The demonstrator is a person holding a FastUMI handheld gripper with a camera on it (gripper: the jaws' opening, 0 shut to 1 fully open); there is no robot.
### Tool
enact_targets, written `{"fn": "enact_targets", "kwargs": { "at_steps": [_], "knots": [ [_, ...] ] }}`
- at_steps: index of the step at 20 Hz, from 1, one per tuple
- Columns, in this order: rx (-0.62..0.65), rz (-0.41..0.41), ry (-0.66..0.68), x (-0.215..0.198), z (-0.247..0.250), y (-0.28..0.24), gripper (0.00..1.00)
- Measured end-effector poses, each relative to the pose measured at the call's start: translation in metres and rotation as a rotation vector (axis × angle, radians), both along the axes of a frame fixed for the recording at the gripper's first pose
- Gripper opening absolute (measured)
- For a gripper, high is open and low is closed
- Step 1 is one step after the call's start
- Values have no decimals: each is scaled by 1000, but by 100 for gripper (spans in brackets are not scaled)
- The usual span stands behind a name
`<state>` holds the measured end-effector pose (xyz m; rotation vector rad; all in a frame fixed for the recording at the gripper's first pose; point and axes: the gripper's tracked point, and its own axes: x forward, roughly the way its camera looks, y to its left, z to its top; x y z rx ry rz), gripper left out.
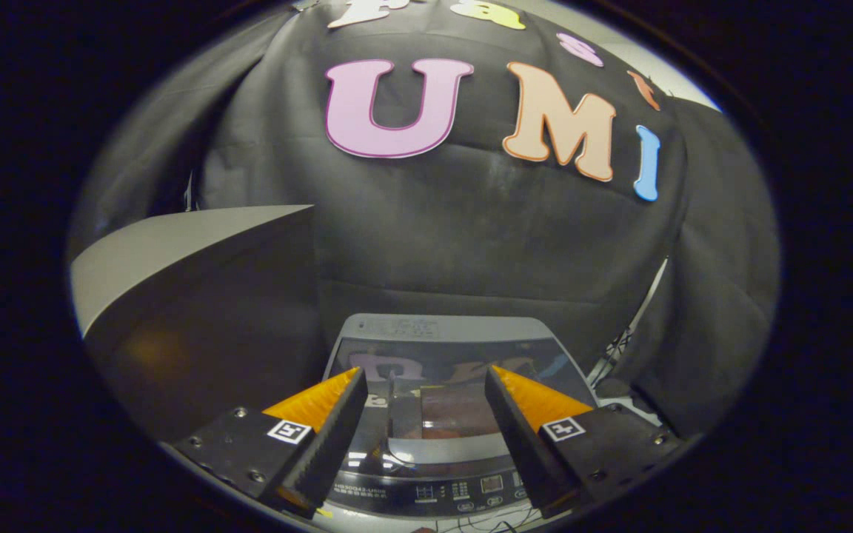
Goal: Put the clothes into the washing machine and then close the washing machine lid.
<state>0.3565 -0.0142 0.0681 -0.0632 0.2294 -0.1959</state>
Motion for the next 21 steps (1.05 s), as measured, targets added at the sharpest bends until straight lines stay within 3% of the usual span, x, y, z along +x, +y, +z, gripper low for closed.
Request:
{"fn": "enact_targets", "kwargs": {
  "at_steps": [8,13,21],
  "knots": [
    [-39,17,-193,-80,12,-2,97],
    [105,78,-300,-116,16,8,97],
    [-39,118,-410,-190,25,13,97]
  ]
}}
